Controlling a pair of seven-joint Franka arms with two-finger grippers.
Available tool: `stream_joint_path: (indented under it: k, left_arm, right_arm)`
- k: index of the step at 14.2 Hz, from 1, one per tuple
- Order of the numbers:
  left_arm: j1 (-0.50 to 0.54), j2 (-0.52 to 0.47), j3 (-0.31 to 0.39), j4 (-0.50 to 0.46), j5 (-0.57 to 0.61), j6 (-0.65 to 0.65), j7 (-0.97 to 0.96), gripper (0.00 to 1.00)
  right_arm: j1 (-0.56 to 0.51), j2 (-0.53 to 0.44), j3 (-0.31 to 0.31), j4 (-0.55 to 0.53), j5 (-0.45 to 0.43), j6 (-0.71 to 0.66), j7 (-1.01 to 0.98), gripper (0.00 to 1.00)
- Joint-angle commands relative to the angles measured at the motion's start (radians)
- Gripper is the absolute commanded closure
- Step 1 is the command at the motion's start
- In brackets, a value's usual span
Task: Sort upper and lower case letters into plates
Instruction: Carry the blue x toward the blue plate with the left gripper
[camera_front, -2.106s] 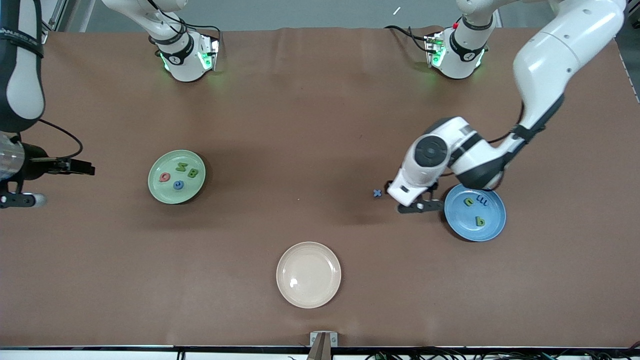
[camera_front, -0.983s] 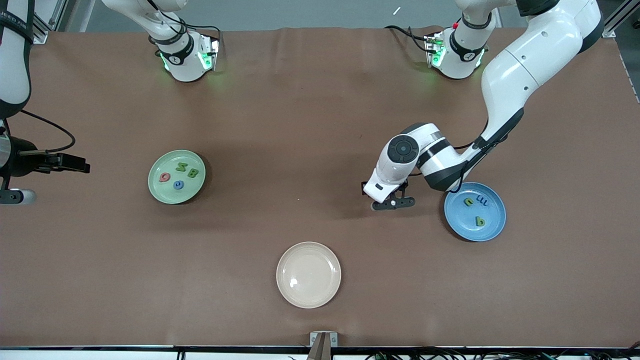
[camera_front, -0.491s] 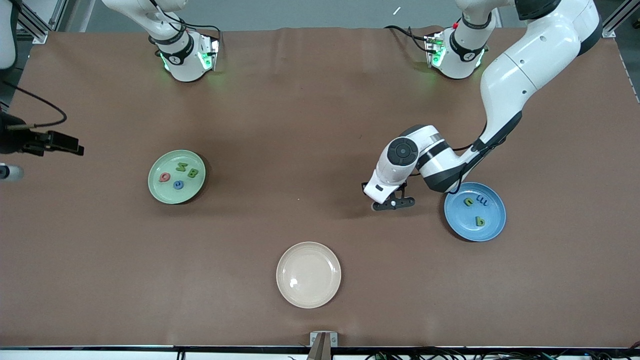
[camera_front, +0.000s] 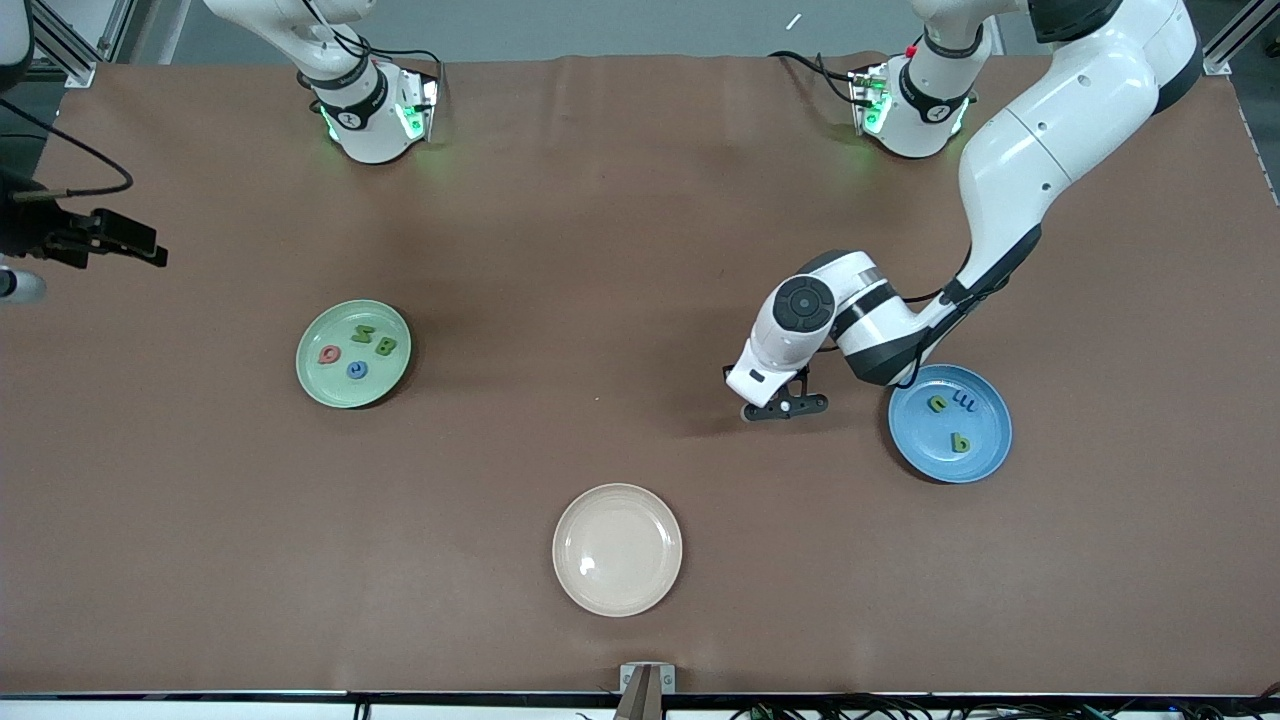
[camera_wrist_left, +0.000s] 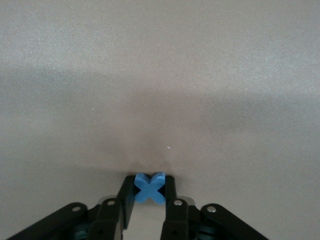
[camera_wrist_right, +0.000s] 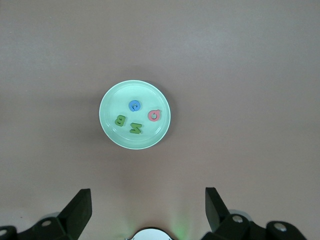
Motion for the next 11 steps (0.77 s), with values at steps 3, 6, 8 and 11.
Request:
stream_joint_path:
  k: [3,6,8,11]
  left_arm:
    - [0.008,-0.026,0.010,0.008,-0.013,-0.010,-0.039,0.89]
    - [0.102,-0.060,-0.056,0.010,-0.014,-0.076,0.041,0.92]
    - [0.226,-0.060,-0.154,0.007,-0.014,-0.156,0.106,0.94]
    - [0.415,-0.060,-0.257,-0.016,-0.013,-0.243,0.284,0.95]
  right_arm:
    - [0.001,-0.113,0.003,-0.133,-0.015,0.099,-0.010,0.00]
    - [0.009,-0.113,0.015,-0.133,-0.015,0.122,-0.010,0.00]
    - [0.007,-0.116,0.014,-0.133,-0.015,0.121,-0.011,0.00]
    - [0.007,-0.109,0.014,-0.121,-0.015,0.144,-0.011,0.00]
